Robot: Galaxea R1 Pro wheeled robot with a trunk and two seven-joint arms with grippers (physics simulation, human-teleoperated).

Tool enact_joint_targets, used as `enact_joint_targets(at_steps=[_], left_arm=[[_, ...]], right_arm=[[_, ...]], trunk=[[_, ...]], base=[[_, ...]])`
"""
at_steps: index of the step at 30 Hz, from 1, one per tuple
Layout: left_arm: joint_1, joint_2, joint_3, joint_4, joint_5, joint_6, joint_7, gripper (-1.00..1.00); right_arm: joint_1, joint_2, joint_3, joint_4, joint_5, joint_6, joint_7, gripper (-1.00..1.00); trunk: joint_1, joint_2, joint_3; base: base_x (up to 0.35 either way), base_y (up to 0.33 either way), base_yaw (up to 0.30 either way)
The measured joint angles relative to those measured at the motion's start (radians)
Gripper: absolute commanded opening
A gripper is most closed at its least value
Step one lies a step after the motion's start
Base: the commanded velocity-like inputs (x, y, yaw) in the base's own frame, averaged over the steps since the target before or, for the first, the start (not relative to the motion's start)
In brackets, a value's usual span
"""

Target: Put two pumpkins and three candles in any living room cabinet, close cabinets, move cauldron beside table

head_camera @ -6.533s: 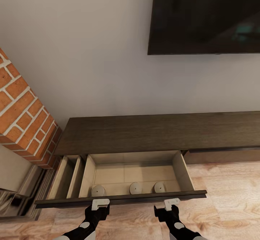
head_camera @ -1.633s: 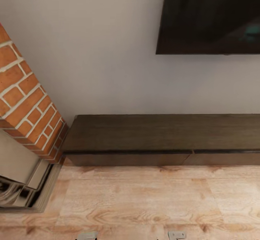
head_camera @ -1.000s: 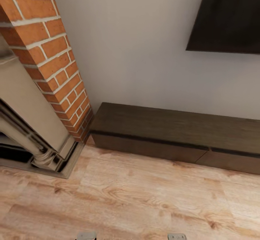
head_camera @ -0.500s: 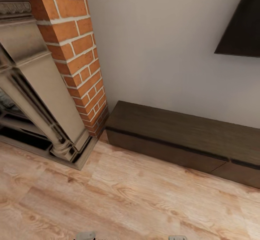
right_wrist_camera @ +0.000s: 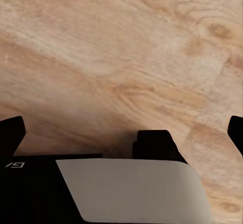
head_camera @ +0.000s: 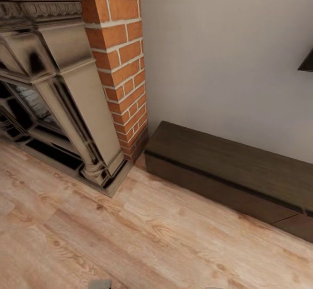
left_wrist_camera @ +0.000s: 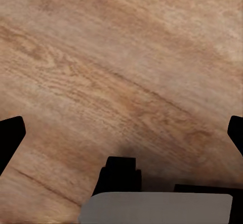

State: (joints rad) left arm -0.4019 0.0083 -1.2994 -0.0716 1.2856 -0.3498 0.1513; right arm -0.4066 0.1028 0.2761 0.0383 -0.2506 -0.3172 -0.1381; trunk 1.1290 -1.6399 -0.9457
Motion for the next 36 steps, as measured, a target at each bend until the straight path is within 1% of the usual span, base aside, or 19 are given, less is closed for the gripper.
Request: enact_joint_targets(at_steps=[10,15,20,23,36], left_arm=[[0.000,0.001,0.000,0.002,0.001,0.000,-0.001,1.00],[0.000,0.000,0.000,0.003,0.000,0.000,-0.004,1.00],[0.000,0.000,0.000,0.003,0.001,0.000,-0.004,1.00],[0.000,0.001,0.000,0.003,0.001,0.000,-0.003,1.00],[0.000,0.001,0.000,0.003,0.001,0.000,-0.002,1.00]], right_arm=[[0.003,-0.002,0.000,0.000,0.001,0.000,0.002,1.00],[0.003,-0.017,0.001,-0.002,0.004,0.001,0.005,1.00],[0.003,-0.010,0.000,-0.005,-0.003,-0.001,0.008,1.00],[0.003,-0.010,0.000,-0.005,-0.004,-0.001,0.009,1.00],[0.003,-0.009,0.000,0.000,-0.006,-0.002,0.003,1.00]], trunk=[[0.000,0.000,0.000],[0.000,0.000,0.000],[0.000,0.000,0.000],[0.000,0.000,0.000],[0.000,0.000,0.000]], base=[[0.000,0.000,0.269],[0.000,0.000,0.037],[0.000,0.000,0.002],[0.000,0.000,0.047],[0.000,0.000,0.271]])
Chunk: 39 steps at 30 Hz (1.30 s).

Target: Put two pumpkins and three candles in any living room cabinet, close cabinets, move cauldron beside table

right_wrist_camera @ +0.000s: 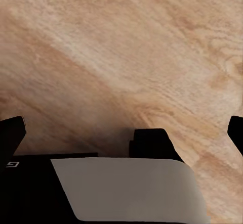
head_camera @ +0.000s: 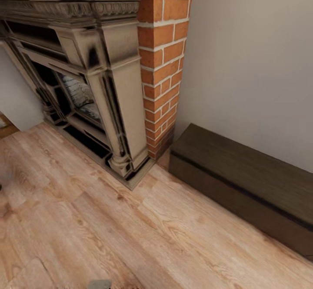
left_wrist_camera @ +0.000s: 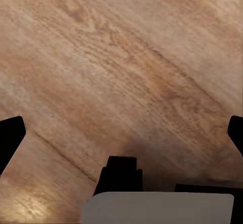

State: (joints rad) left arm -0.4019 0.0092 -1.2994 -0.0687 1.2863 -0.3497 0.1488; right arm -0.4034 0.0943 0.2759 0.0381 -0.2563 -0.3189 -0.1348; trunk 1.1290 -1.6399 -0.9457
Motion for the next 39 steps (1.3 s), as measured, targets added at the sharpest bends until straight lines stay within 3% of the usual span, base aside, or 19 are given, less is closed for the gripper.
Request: enact_joint_targets(at_steps=[39], left_arm=[[0.000,0.000,0.000,0.000,0.000,0.000,0.000,1.00]], right_arm=[[0.039,0.014,-0.001,-0.003,0.002,-0.005,0.008,1.00]], trunk=[[0.000,0.000,-0.002]], base=[[0.000,0.000,0.283]])
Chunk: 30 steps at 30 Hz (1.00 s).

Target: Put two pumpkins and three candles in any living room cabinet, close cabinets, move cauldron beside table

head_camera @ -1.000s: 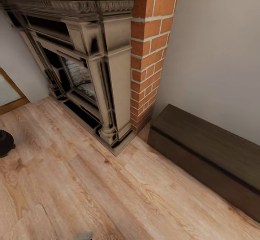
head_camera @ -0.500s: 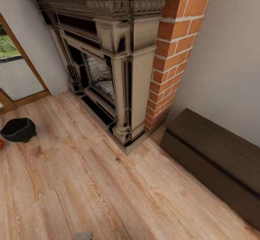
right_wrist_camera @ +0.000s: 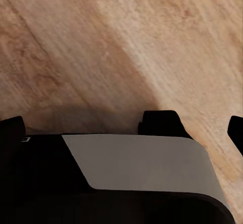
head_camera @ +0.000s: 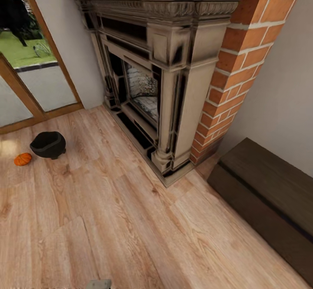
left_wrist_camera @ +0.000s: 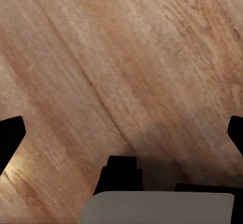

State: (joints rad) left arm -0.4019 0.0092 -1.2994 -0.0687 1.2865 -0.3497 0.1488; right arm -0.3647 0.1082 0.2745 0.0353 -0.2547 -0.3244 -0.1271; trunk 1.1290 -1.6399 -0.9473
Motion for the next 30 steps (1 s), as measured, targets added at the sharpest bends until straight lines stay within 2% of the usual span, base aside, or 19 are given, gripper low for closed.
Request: enact_joint_targets(at_steps=[14,22,30], left_arm=[[0.000,0.000,0.000,0.001,-0.001,0.000,0.000,1.00],[0.000,0.000,0.000,0.000,-0.001,0.000,0.000,1.00],[0.000,0.000,0.000,0.000,0.000,0.000,0.000,1.00]], right_arm=[[0.008,0.001,0.000,0.000,0.000,-0.001,0.001,1.00],[0.021,0.022,0.000,-0.001,0.001,-0.003,0.001,1.00],[0.025,0.026,0.000,-0.001,0.002,-0.004,0.001,1.00]], trunk=[[0.000,0.000,0.018],[0.000,0.000,0.028],[0.000,0.000,0.037]], base=[[0.000,0.000,0.182],[0.000,0.000,0.206],[0.000,0.000,0.214]])
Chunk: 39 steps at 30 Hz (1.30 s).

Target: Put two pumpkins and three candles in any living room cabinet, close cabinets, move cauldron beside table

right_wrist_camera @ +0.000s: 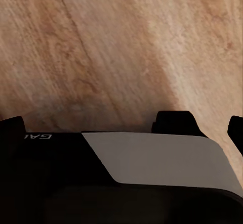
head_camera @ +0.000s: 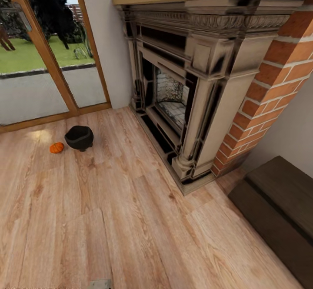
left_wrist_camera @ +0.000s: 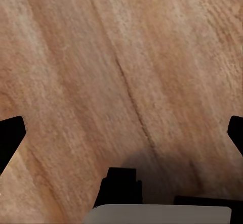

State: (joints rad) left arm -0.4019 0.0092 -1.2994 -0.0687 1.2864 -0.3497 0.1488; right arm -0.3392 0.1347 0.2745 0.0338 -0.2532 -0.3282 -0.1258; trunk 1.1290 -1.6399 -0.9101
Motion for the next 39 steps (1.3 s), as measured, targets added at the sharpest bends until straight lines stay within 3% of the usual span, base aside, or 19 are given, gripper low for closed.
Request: enact_joint_targets(at_steps=[39], left_arm=[[0.000,0.000,0.000,0.000,0.000,0.000,0.000,1.00]], right_arm=[[0.000,-0.003,0.000,-0.002,-0.001,0.001,0.000,1.00]], trunk=[[0.000,0.000,0.041]], base=[[0.000,0.000,0.214]])
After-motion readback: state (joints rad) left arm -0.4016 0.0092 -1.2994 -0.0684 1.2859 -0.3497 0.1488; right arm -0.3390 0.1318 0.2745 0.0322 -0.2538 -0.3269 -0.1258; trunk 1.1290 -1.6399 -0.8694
